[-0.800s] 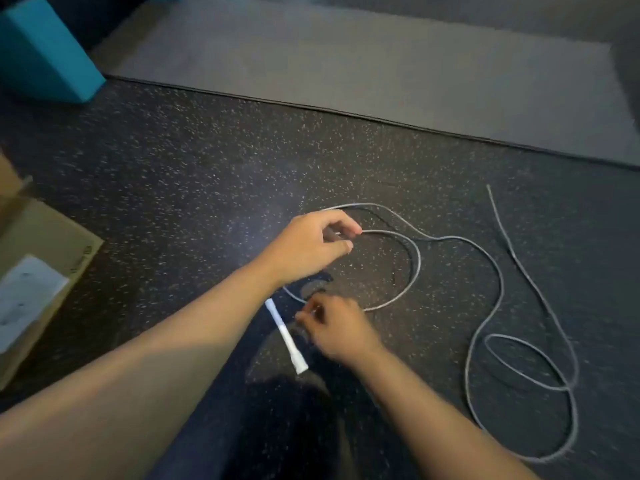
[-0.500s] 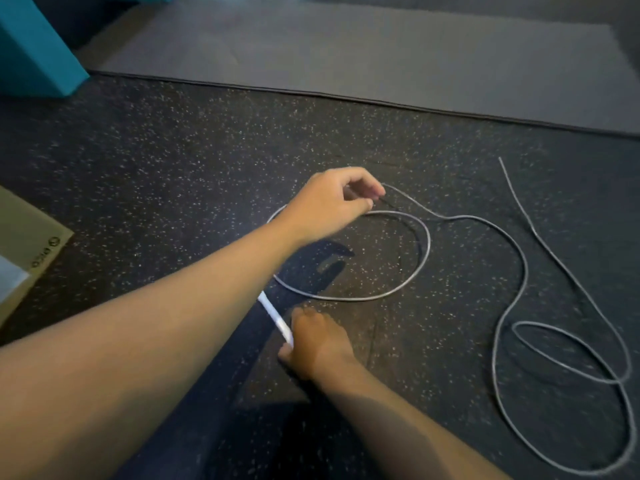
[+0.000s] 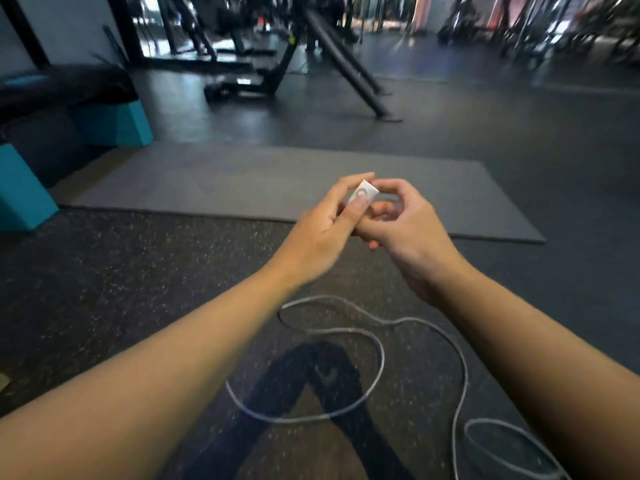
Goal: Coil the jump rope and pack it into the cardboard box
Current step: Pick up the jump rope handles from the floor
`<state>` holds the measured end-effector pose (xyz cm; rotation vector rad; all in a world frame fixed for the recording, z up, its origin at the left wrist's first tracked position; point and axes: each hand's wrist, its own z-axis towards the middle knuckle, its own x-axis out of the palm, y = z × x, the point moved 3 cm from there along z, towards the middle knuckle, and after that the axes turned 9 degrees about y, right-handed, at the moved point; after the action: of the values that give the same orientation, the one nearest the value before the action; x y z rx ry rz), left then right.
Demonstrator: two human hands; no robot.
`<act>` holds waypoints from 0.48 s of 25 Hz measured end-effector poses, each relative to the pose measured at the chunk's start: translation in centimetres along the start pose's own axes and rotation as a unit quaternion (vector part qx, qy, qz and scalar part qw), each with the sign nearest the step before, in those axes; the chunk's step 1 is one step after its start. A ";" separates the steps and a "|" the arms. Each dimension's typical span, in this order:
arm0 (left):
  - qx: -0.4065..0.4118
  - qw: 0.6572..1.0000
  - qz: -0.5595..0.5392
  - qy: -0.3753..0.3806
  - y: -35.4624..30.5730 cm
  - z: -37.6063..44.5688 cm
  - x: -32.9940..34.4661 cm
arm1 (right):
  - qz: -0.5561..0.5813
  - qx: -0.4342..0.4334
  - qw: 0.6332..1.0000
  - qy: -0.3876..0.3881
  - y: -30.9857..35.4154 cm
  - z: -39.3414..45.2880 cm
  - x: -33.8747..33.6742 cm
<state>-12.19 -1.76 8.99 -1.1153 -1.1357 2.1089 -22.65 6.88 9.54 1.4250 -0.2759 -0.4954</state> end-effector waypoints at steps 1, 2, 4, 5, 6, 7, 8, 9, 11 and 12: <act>0.019 1.000 -0.007 -0.011 -1.2 1.1 -0.4 | 0.015 0.002 1.000 -0.009 0.7 0.3 -0.7; 0.038 0.999 -0.022 -0.021 -2.7 2.3 -0.9 | 0.026 0.019 0.999 0.000 1.3 0.4 -1.3; 0.065 0.995 -0.070 -0.042 -5.5 4.0 -1.7 | 0.018 0.069 0.994 0.081 2.0 0.1 -1.4; 0.073 0.991 -0.102 -0.051 -6.8 4.7 -2.3 | -0.006 0.080 0.990 0.120 2.2 -0.3 -1.3; 0.075 0.987 -0.126 -0.061 -7.9 5.1 -3.0 | -0.018 0.080 0.985 0.149 2.5 -0.7 -1.2; 0.079 0.986 -0.126 -0.074 -8.9 5.3 -4.1 | -0.008 0.069 0.983 0.169 3.2 -0.9 -1.3; 0.081 0.988 -0.094 -0.089 -9.5 5.3 -5.5 | 0.021 0.055 0.981 0.183 4.1 -1.0 -1.5; 0.079 0.991 -0.045 -0.099 -9.9 5.1 -7.2 | 0.059 0.043 0.979 0.189 5.1 -0.9 -1.9; 0.072 0.988 0.100 -0.093 -10.5 4.8 -10.6 | 0.092 0.022 0.979 0.181 7.5 -0.4 -3.1; 0.079 0.975 0.193 -0.073 -11.0 4.7 -11.8 | 0.068 0.005 0.984 0.164 8.6 -0.1 -3.8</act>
<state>-9.24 -6.47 24.84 -1.1949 -0.8429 2.5657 -24.50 9.37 18.37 1.4605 -0.1093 -0.1427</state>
